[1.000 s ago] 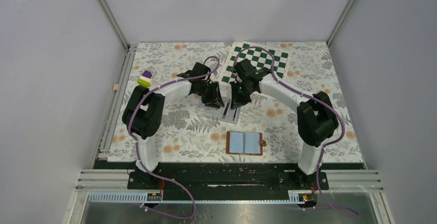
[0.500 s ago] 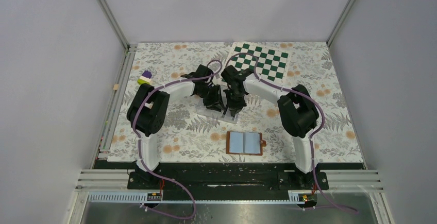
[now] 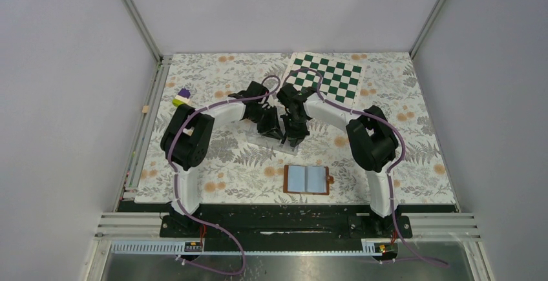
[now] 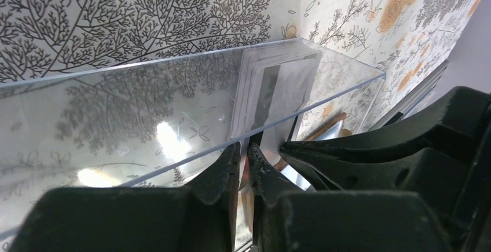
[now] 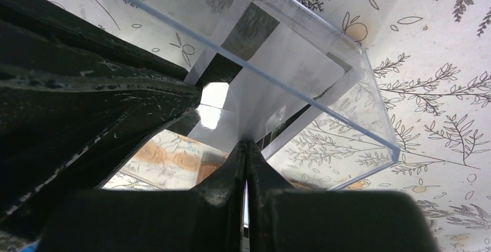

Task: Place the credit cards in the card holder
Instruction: Pick up the credit card from the storage box.

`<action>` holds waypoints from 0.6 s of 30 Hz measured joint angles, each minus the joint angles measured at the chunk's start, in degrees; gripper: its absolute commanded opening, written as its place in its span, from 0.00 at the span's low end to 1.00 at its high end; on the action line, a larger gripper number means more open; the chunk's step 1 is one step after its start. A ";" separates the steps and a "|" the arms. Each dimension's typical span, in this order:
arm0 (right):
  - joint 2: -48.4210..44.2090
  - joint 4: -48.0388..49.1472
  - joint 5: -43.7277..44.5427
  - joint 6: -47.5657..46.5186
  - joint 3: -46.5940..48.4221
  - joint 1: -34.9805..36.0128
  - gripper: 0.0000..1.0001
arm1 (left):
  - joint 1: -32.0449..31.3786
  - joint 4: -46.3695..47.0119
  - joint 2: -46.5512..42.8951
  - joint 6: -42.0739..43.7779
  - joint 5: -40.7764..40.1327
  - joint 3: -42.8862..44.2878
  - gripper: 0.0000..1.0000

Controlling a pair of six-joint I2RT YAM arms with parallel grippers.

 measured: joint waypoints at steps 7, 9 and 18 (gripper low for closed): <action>0.00 -0.33 -0.44 -0.07 0.00 0.00 0.04 | -0.04 0.74 -0.92 -0.66 1.81 0.00 0.06; 0.00 -0.44 -0.46 -0.09 0.00 0.00 0.04 | -0.11 0.96 -1.01 -0.66 1.99 0.00 0.08; 0.00 -1.22 -0.96 -0.11 -0.02 -0.07 0.04 | -0.48 2.67 -0.37 -1.03 4.94 0.17 0.16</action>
